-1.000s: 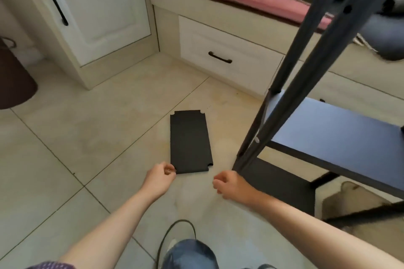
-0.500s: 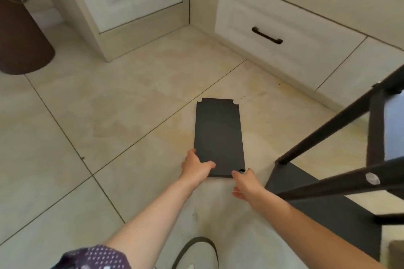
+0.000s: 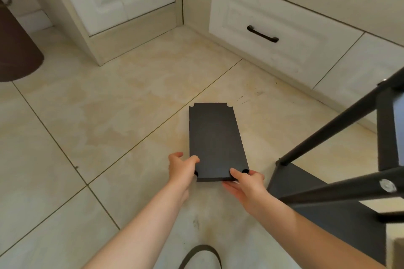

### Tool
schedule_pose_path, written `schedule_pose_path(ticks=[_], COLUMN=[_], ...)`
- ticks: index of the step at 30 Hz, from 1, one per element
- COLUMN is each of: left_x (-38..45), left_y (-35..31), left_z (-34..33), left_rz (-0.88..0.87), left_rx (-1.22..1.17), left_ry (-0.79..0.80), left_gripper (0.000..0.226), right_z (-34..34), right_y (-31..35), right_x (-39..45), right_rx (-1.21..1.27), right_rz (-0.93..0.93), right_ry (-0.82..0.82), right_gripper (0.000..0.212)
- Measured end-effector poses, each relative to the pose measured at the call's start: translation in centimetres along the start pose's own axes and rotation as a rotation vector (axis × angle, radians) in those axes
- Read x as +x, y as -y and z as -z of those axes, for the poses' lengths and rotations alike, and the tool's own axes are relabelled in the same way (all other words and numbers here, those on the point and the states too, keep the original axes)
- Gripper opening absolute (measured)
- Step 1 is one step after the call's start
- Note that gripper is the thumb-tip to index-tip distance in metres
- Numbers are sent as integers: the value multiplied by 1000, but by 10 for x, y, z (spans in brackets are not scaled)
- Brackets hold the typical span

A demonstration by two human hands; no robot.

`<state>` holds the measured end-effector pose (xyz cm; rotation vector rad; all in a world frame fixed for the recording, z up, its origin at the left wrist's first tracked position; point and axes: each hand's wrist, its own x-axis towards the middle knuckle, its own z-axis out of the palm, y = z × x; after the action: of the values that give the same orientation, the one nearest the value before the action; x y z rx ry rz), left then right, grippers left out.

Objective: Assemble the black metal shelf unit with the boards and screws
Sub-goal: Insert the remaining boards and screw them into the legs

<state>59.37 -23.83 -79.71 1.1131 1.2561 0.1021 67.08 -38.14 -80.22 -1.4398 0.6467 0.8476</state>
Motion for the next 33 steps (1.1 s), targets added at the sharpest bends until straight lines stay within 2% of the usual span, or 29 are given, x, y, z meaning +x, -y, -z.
schedule_pose_path(ticks=[3, 4, 7, 9, 15, 19, 25, 29, 33], left_x=[6, 7, 9, 11, 2, -26, -100, -165, -224], left_y=[-10, -13, -17, -17, -29, -46, -86, -114, -142], left_z=[12, 17, 32, 38, 49, 56, 71, 88, 100], left_rz=[121, 174, 265, 269, 246, 178, -13, -115, -198], left_rx=[-211, -276, -341, -365, -369, -372, -412, -483, -516], left_ry=[-1, 40, 212, 263, 200, 218, 288, 325, 353], left_gripper=[18, 14, 26, 29, 41, 40, 40, 43, 43], right_z=[-5, -6, -5, -1, 11, 20, 37, 44, 52], right_y=[5, 6, 10, 11, 18, 28, 54, 78, 92], right_x=[-16, -22, -42, -54, -89, -119, -182, -241, -300], right_rx=[32, 37, 18, -20, -106, -99, -38, 93, 55], right_rz=[-2, -6, -17, -25, -91, -88, -47, -11, 45], right_ry=[45, 58, 103, 137, 229, 258, 331, 388, 437], right_gripper=[48, 47, 46, 47, 43, 37, 20, 26, 31])
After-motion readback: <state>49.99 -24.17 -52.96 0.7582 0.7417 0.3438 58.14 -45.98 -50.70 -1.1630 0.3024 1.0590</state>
